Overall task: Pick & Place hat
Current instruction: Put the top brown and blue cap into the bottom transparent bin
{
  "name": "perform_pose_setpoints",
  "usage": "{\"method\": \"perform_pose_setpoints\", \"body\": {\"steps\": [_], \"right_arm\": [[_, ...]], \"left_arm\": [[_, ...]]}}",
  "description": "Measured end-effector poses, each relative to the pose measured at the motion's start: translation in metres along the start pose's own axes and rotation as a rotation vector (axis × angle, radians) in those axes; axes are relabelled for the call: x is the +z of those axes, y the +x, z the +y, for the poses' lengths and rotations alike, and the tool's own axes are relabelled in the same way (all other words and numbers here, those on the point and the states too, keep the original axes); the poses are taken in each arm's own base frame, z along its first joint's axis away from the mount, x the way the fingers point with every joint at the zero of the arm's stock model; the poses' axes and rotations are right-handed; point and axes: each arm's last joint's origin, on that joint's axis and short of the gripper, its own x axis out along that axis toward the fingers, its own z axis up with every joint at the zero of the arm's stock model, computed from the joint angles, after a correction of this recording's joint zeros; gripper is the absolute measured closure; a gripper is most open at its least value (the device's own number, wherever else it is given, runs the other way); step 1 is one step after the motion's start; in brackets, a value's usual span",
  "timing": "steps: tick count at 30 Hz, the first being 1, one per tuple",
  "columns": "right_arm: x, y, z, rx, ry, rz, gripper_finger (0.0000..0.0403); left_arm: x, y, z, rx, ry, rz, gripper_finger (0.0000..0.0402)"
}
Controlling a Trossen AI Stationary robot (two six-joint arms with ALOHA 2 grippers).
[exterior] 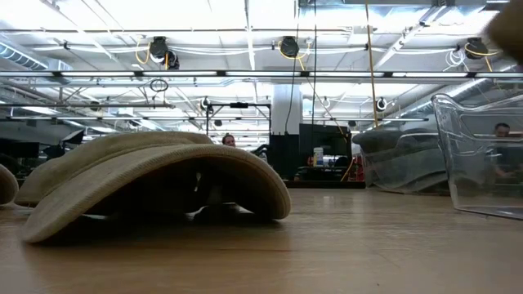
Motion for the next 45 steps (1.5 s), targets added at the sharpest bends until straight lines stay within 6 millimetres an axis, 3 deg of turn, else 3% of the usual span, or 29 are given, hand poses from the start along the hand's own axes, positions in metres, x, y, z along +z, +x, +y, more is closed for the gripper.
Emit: {"method": "perform_pose_setpoints", "body": {"steps": [11, 19, 27, 33, 38, 45], "right_arm": [[0.006, -0.001, 0.013, 0.157, 0.034, -0.011, 0.0402], [0.004, 0.018, 0.01, 0.115, 0.177, 0.076, 0.0403], [0.003, 0.041, 0.005, 0.058, 0.197, 0.138, 0.0403], [0.005, 0.047, 0.0, -0.005, 0.193, 0.091, 0.0399], [0.008, 0.045, -0.008, -0.079, 0.22, 0.039, 0.0359], [0.009, 0.043, -0.018, -0.179, 0.276, 0.017, 0.0253]], "left_arm": [[0.0, 0.0, 0.0, 0.0, 0.0, 0.0, 0.0314], [0.0, 0.0, 0.0, 0.0, 0.0, 0.0, 0.0314], [0.0, 0.0, 0.0, 0.0, 0.0, 0.0, 0.0314], [0.0, 0.0, 0.0, 0.0, 0.0, 0.0, 0.0314], [0.0, 0.0, 0.0, 0.0, 0.0, 0.0, 0.0314], [0.0, 0.0, 0.0, 0.0, 0.0, 0.0, 0.0314]]}}
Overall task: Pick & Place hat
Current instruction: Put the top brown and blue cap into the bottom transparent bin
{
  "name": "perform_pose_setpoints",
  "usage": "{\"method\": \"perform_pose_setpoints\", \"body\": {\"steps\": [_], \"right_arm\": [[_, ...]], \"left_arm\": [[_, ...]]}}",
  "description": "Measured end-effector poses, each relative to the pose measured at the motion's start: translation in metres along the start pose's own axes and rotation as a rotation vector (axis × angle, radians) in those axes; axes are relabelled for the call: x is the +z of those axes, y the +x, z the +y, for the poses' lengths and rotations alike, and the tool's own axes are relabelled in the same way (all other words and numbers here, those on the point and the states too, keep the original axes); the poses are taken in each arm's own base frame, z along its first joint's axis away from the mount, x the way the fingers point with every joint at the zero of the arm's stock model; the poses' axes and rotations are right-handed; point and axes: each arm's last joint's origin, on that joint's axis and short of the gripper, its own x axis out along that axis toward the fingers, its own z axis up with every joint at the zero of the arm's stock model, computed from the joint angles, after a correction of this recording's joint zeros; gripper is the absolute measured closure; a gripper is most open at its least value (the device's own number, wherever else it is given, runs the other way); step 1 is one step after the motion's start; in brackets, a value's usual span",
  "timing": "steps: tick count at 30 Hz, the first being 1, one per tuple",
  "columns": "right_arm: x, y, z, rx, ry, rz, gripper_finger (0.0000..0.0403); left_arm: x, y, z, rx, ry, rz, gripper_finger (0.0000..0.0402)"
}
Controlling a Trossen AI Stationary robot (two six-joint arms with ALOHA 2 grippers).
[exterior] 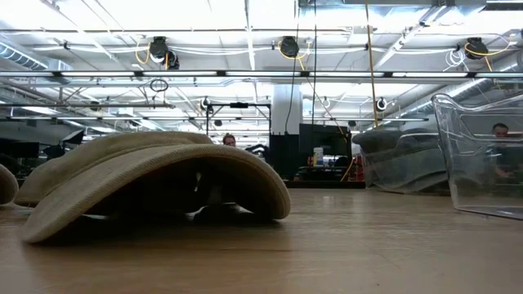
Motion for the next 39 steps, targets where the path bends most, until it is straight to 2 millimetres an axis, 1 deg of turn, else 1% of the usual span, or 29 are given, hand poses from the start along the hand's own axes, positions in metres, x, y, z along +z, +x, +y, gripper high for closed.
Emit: {"method": "perform_pose_setpoints", "body": {"steps": [5, 9, 12, 18, 23, 28, 34, 39], "right_arm": [[0.003, -0.002, 0.0, 0.007, 0.011, -0.011, 0.0186], [0.006, -0.008, -0.002, 0.015, 0.022, -0.011, 0.016], [0.008, -0.014, -0.007, -0.017, 0.034, -0.007, 0.0157], [0.011, -0.026, -0.018, -0.077, 0.051, -0.019, 0.0166], [0.017, -0.037, -0.024, -0.097, 0.035, -0.07, 0.0172], [0.021, -0.048, -0.031, -0.121, 0.062, -0.121, 0.0172], [0.019, -0.066, -0.04, -0.133, 0.088, -0.154, 0.0173], [0.015, -0.083, -0.047, -0.162, 0.069, -0.251, 0.0175]], "left_arm": [[0.0, 0.0, 0.0, 0.0, 0.0, 0.0, 0.0314], [0.0, 0.0, 0.0, 0.0, 0.0, 0.0, 0.0314], [0.0, 0.0, 0.0, 0.0, 0.0, 0.0, 0.0314], [0.0, 0.0, 0.0, 0.0, 0.0, 0.0, 0.0314], [0.0, 0.0, 0.0, 0.0, 0.0, 0.0, 0.0314], [0.0, 0.0, 0.0, 0.0, 0.0, 0.0, 0.0314], [0.0, 0.0, 0.0, 0.0, 0.0, 0.0, 0.0314], [0.0, 0.0, 0.0, 0.0, 0.0, 0.0, 0.0314]]}}
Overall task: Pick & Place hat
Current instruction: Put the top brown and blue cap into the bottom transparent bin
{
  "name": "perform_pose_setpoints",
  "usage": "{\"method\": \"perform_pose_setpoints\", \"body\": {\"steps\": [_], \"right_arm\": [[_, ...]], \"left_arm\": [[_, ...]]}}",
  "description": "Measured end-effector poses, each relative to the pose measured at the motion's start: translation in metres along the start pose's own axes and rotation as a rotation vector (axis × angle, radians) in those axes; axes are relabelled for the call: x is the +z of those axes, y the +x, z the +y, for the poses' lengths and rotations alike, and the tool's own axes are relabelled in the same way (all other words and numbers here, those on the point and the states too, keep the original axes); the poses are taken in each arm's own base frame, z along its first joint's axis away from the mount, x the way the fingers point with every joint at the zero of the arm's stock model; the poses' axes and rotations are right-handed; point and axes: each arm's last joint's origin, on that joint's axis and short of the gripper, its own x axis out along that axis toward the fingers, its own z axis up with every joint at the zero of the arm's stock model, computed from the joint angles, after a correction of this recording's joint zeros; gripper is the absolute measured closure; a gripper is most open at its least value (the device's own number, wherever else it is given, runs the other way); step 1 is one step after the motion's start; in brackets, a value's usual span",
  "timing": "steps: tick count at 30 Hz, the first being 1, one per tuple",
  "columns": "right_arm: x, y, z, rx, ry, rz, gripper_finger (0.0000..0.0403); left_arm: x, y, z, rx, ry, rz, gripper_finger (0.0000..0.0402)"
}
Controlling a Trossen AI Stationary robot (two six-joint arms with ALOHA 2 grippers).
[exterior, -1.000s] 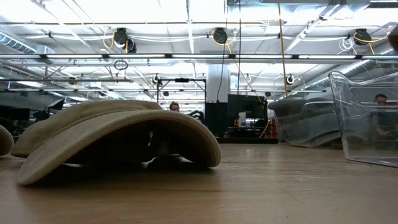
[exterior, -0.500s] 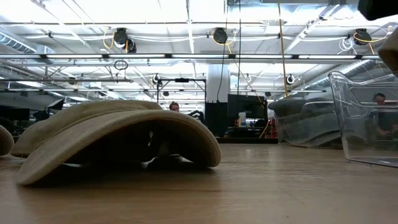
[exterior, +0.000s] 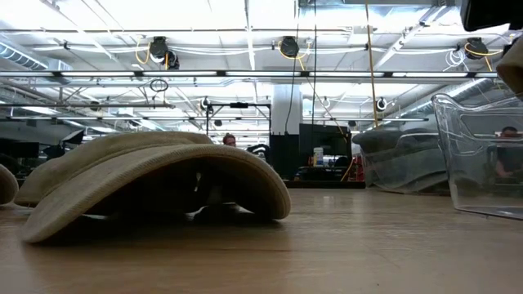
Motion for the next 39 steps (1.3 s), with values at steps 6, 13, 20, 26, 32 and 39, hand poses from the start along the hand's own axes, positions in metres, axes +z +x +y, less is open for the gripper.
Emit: {"method": "perform_pose_setpoints", "body": {"steps": [6, 13, 20, 26, 32, 39], "right_arm": [[0.005, -0.016, -0.001, 0.055, -0.074, -0.184, 0.0186], [0.003, -0.011, 0.049, 0.501, -0.581, -0.42, 0.0255], [-0.017, 0.025, 0.079, 0.455, -0.907, -0.356, 0.0392], [-0.029, 0.056, 0.105, 0.18, -0.874, -0.133, 0.0402], [-0.05, 0.087, 0.143, 0.026, -0.871, 0.051, 0.0403], [-0.063, 0.117, 0.13, -0.211, -0.759, 0.235, 0.0403]], "left_arm": [[0.0, 0.0, 0.0, 0.0, 0.0, 0.0, 0.0314], [0.0, 0.0, 0.0, 0.0, 0.0, 0.0, 0.0314], [0.0, 0.0, 0.0, 0.0, 0.0, 0.0, 0.0314], [0.0, 0.0, 0.0, 0.0, 0.0, 0.0, 0.0314], [0.0, 0.0, 0.0, 0.0, 0.0, 0.0, 0.0314], [0.0, 0.0, 0.0, 0.0, 0.0, 0.0, 0.0314]]}}
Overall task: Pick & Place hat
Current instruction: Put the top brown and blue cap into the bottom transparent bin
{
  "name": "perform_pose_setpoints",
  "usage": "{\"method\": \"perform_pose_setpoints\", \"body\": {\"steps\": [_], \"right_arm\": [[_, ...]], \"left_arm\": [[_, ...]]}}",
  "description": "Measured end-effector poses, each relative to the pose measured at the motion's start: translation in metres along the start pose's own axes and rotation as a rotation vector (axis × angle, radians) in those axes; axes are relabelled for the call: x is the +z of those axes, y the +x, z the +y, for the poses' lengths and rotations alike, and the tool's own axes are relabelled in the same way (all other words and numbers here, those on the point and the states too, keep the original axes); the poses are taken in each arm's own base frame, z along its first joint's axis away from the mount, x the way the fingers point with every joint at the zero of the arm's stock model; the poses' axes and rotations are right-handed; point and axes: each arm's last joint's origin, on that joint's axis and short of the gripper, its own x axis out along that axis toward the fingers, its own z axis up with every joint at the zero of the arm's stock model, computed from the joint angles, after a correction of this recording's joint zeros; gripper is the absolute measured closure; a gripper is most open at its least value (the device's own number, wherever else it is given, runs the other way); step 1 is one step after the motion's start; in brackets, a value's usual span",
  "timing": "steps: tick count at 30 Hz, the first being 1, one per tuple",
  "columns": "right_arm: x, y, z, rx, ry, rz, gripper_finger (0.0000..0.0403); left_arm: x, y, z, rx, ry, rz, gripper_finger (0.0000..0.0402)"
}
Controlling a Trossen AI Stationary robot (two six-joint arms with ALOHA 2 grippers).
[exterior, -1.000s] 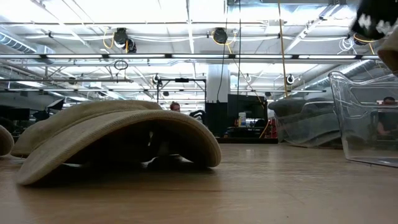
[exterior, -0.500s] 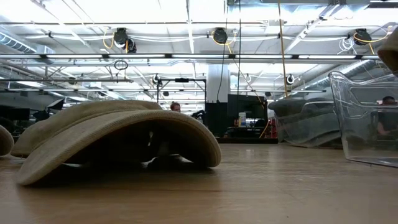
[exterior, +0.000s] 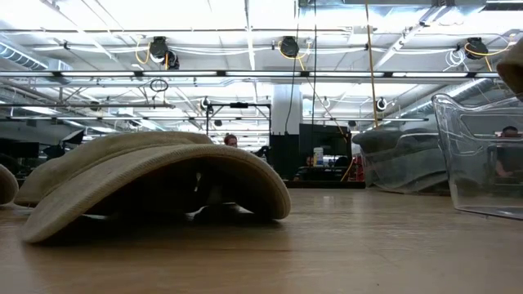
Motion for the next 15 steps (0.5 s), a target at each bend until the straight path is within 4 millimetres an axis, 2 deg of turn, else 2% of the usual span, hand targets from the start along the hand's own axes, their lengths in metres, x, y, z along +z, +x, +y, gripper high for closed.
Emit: {"method": "perform_pose_setpoints", "body": {"steps": [6, 11, 15], "right_arm": [[-0.016, 0.017, -0.022, -0.177, 0.125, 0.159, 0.0403], [-0.019, 0.027, -0.028, -0.131, 0.154, 0.186, 0.0403], [-0.017, 0.025, -0.032, -0.121, 0.172, 0.191, 0.0403]], "left_arm": [[0.0, 0.0, 0.0, 0.0, 0.0, 0.0, 0.0314], [0.0, 0.0, 0.0, 0.0, 0.0, 0.0, 0.0314], [0.0, 0.0, 0.0, 0.0, 0.0, 0.0, 0.0314]]}}
